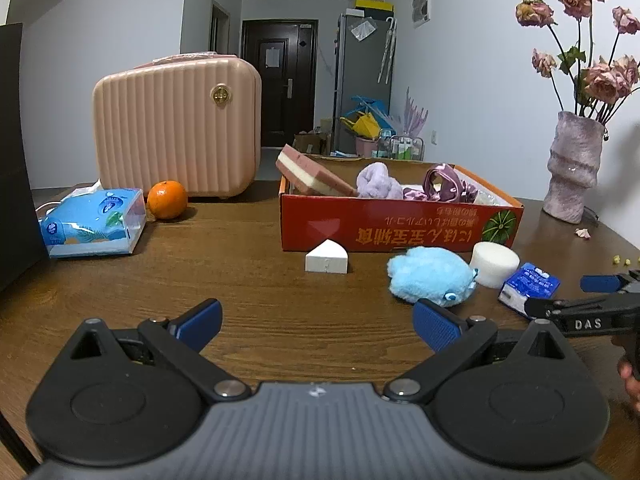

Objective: Organize soft objects
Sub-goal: 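Lower the right tool onto the blue milk carton and close on it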

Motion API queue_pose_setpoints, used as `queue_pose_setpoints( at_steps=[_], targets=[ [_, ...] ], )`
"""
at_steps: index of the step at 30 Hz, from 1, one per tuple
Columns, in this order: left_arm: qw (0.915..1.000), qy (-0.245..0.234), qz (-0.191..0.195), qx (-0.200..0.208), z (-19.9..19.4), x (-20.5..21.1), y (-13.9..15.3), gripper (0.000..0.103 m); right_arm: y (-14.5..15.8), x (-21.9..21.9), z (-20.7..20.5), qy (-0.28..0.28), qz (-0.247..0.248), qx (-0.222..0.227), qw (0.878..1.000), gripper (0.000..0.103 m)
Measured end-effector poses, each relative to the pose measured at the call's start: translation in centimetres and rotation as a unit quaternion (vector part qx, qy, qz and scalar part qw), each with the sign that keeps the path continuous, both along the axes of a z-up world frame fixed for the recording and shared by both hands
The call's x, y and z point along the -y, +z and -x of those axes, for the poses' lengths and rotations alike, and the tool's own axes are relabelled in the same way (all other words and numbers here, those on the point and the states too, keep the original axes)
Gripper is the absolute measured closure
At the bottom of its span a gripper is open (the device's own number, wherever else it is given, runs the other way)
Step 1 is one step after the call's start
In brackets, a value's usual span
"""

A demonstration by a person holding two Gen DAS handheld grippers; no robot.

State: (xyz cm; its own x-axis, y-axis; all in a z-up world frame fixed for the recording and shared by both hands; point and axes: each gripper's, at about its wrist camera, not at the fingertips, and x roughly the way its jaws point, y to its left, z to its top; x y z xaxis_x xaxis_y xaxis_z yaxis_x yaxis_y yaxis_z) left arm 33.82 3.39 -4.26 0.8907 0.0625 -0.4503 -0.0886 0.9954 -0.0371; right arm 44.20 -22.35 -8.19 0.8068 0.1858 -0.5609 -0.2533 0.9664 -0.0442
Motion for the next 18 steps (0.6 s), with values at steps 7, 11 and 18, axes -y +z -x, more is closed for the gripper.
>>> queue_pose_setpoints(
  at_steps=[7, 11, 18],
  targets=[
    [0.9999, 0.003, -0.005, -0.010, -0.5, 0.1, -0.5, 0.000, -0.3, -0.4, -2.4, 0.014, -0.004, -0.019, 1.000, 0.000],
    [0.9999, 0.003, -0.007, -0.014, -0.7, 0.2, -0.6, 0.000, -0.5, -0.6, -3.2, 0.019, -0.004, -0.030, 0.999, 0.003],
    [0.9998, 0.005, -0.009, -0.016, -0.8, 0.2, -0.8, 0.000, -0.8, -0.6, -3.6, 0.025, -0.011, -0.044, 0.999, 0.023]
  ],
)
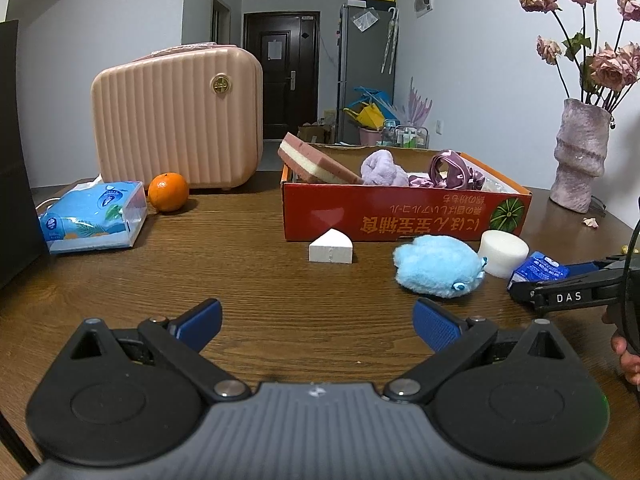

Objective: Organize soft objects
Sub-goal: 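Lower the right tool onto the blue milk carton and close on it, then lift the blue carton with the right tool while the left tool grasps the blue plush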

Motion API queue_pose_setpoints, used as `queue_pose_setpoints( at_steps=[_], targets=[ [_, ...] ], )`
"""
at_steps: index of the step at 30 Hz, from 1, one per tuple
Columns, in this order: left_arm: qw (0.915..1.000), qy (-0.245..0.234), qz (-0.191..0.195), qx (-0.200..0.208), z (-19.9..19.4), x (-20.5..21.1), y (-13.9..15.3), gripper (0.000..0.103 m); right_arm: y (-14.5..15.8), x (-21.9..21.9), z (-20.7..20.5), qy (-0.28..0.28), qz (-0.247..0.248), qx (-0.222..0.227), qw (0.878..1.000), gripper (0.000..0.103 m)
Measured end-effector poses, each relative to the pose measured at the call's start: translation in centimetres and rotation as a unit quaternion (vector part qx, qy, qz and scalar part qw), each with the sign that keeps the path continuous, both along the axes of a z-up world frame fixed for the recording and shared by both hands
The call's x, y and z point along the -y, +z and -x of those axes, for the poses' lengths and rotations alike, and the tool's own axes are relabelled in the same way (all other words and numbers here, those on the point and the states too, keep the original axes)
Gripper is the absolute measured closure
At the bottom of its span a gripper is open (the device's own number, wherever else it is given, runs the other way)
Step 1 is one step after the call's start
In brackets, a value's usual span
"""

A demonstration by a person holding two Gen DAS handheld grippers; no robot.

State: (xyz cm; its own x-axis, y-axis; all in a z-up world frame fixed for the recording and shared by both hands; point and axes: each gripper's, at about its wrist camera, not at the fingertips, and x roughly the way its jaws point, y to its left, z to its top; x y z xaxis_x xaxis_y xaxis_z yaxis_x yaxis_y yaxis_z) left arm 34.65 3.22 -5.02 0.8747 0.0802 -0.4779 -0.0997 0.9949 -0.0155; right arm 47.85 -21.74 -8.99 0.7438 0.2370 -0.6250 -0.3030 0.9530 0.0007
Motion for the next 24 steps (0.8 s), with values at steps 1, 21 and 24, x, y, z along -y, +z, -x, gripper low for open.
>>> queue_pose_setpoints(
  at_steps=[1, 21, 24],
  targets=[
    [1.0000, 0.000, 0.000, 0.000, 0.0, 0.0, 0.0, 0.000, 0.0, 0.1, 0.0, 0.000, -0.002, 0.000, 1.000, 0.022],
    [0.9999, -0.003, 0.013, -0.004, 0.0, -0.4, 0.0, 0.000, 2.0, 1.1, 3.9, -0.074, -0.027, 0.110, 0.991, 0.024],
    [0.9999, -0.003, 0.016, -0.003, 0.1, -0.5, 0.1, 0.000, 2.3, 1.1, 4.9, -0.086, -0.032, 0.126, 0.988, 0.024]
  ],
)
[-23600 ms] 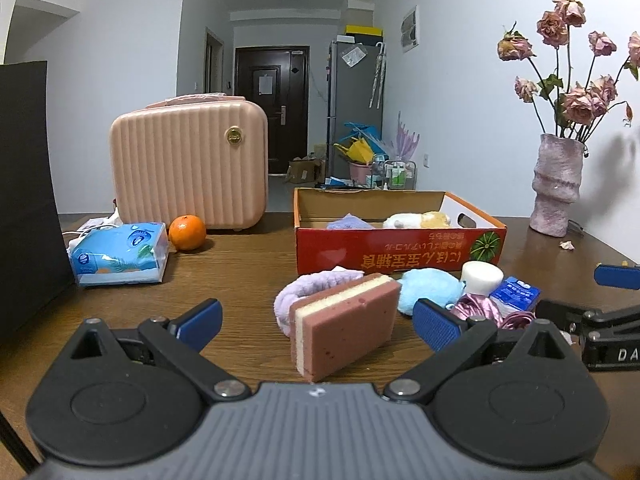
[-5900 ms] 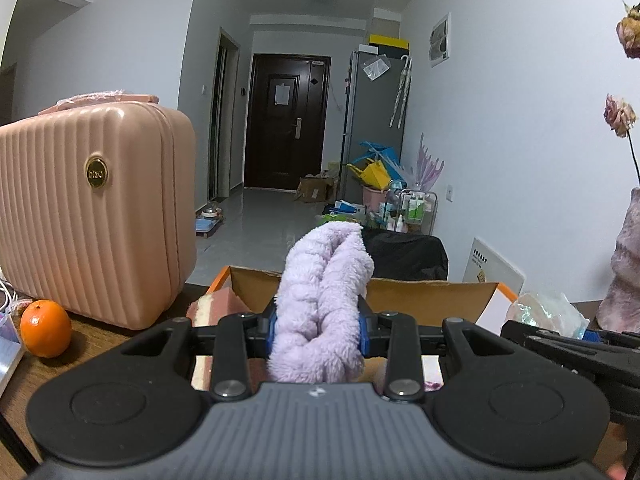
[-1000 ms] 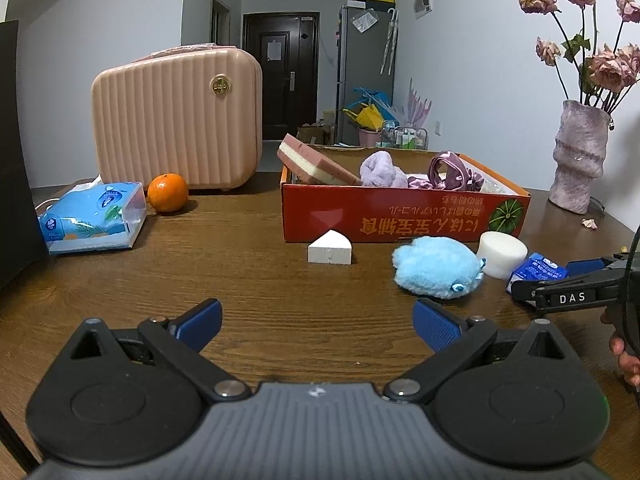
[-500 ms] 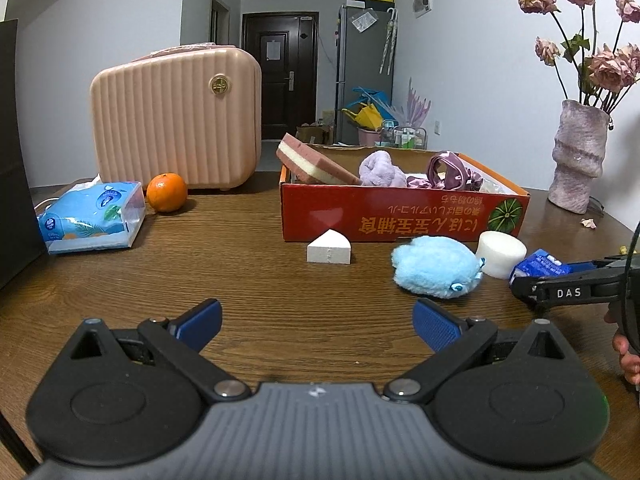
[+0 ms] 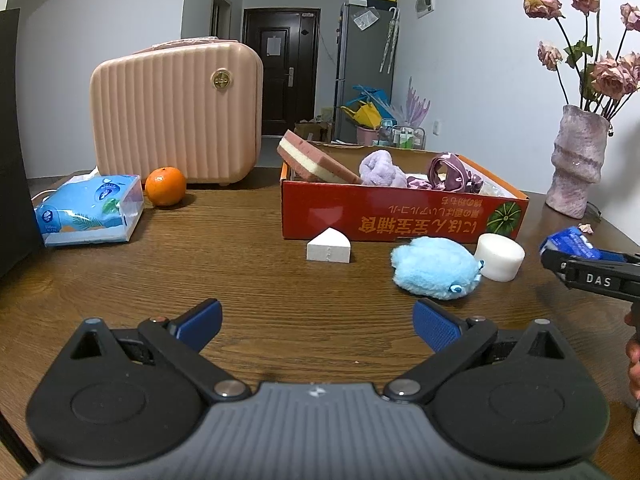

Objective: Organize soft objects
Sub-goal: 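Lift the blue carton with the right tool while the left tool grasps the blue plush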

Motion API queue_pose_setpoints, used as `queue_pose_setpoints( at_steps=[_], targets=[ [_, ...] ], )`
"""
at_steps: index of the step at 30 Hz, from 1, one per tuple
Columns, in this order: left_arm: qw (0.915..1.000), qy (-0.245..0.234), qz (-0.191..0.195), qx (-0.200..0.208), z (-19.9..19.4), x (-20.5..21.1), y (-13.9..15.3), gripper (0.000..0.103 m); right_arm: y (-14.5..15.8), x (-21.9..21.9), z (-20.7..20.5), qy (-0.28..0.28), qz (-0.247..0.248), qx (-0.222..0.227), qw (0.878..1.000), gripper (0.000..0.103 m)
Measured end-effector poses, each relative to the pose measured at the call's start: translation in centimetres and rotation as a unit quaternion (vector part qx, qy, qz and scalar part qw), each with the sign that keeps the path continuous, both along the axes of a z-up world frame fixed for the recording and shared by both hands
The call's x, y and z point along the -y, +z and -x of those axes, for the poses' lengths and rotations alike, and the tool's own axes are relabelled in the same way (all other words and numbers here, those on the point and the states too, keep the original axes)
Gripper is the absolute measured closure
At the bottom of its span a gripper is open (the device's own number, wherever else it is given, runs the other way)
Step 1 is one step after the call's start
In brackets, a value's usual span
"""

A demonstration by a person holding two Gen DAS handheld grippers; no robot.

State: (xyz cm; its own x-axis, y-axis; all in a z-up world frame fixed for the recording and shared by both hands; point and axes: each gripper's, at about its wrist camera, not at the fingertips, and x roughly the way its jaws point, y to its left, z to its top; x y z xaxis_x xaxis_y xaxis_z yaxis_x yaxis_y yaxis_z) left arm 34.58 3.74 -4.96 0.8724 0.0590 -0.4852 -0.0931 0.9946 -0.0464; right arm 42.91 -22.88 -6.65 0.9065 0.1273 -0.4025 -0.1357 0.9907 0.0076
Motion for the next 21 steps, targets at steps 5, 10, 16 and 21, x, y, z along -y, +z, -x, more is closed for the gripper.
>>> queue_pose_setpoints(
  at_steps=[5, 10, 16, 21],
  targets=[
    [1.0000, -0.002, 0.002, 0.000, 0.0, 0.0, 0.1, 0.000, 0.5, 0.0, 1.5, -0.016, -0.002, 0.024, 1.000, 0.024],
    [1.0000, -0.004, 0.002, 0.000, 0.1, 0.2, 0.1, 0.000, 0.8, 0.2, 2.7, -0.020, -0.010, 0.036, 0.999, 0.024],
    [1.0000, -0.005, 0.001, 0.000, 0.2, 0.2, 0.1, 0.000, 1.0, 0.2, 3.1, -0.020, -0.014, 0.045, 0.999, 0.024],
    [1.0000, -0.004, -0.004, -0.005, 0.0, 0.4, -0.2, 0.000, 1.2, 0.5, 3.2, -0.021, -0.024, 0.051, 0.998, 0.024]
  ],
)
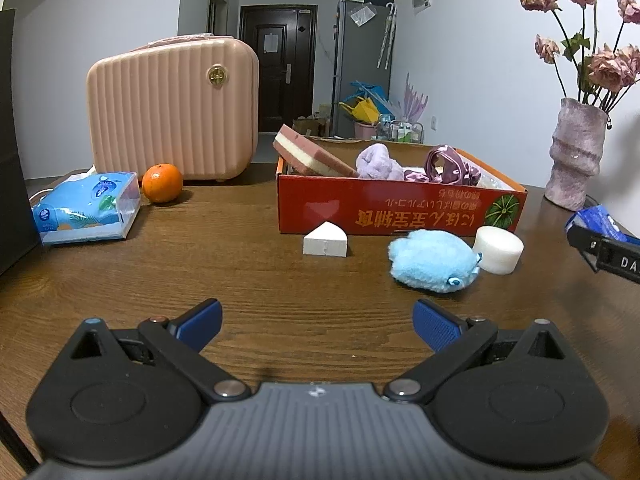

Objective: Organize soft objects
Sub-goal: 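Lift the blue carton with the right tool while the left tool grasps the blue plush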

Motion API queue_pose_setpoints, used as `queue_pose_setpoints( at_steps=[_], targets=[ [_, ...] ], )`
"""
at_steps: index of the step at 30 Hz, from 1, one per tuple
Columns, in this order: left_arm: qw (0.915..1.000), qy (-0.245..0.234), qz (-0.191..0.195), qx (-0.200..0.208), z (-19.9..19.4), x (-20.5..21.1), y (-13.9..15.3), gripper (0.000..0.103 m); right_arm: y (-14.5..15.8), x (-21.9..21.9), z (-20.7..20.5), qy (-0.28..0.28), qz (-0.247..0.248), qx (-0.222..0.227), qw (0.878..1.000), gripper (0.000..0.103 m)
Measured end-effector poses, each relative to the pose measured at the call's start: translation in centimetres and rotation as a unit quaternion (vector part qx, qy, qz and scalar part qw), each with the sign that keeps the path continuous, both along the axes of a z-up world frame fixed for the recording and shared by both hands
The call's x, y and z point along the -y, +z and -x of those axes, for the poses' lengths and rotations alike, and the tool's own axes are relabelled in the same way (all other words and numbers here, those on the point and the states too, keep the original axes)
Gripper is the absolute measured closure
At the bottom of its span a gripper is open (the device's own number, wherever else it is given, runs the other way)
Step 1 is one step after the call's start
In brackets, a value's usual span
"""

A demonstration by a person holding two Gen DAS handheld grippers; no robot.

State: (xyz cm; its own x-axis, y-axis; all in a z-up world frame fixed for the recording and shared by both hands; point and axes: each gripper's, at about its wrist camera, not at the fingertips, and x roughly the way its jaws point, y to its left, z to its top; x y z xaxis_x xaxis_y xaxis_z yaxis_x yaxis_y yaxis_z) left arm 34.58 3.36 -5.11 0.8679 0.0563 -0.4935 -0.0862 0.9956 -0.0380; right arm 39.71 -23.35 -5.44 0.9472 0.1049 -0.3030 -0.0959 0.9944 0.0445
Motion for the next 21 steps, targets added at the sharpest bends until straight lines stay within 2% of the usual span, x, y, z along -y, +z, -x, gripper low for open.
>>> queue_pose_setpoints(
  at_steps=[8, 21],
  targets=[
    [0.9997, -0.012, 0.012, -0.019, -1.2, 0.3, -0.4, 0.000, 0.2, 0.3, 0.0, -0.005, -0.010, 0.003, 1.000, 0.024],
    [0.9988, -0.037, 0.006, -0.030, -5.2, 4.3, -0.8, 0.000, 0.1, 1.8, -1.7, -0.008, -0.010, 0.008, 1.000, 0.024]
  ],
)
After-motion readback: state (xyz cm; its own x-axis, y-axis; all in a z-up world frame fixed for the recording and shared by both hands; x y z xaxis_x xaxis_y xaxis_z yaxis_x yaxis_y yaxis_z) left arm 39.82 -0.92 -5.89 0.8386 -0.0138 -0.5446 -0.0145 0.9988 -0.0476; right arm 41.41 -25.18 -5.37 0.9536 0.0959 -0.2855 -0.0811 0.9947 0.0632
